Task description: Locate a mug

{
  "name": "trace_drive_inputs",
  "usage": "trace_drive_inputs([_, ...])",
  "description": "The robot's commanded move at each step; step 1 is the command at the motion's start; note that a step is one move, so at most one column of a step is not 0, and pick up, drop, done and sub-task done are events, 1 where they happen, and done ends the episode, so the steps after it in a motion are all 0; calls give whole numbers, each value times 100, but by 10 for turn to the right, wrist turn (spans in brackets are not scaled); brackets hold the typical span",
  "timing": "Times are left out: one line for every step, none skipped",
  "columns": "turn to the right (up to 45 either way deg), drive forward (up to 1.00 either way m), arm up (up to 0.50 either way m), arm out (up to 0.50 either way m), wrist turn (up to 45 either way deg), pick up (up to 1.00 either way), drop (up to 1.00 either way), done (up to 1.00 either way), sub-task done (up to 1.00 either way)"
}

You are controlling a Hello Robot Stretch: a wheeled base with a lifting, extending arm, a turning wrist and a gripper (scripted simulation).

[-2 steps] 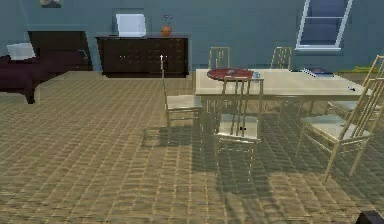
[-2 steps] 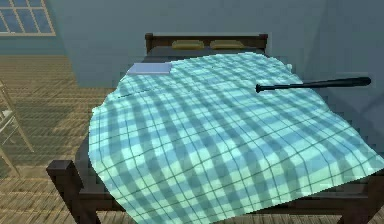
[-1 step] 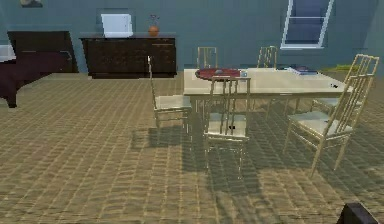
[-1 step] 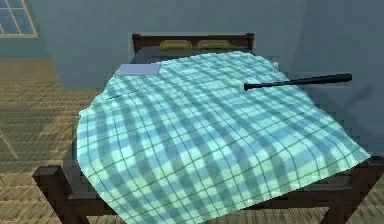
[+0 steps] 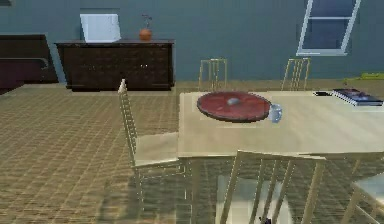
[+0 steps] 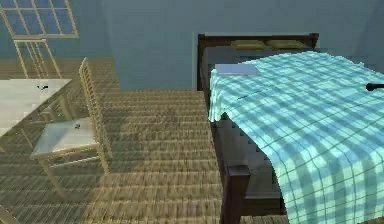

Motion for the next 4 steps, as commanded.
trace_drive_inputs([210,0,0,0,0,0,0,0,0])
trace_drive_inputs([30,0,0,0,0,0,0,0,0])
trace_drive_inputs([0,100,0,0,0,0,0,0,0])
trace_drive_inputs([0,0,0,0,0,0,0,100,0])
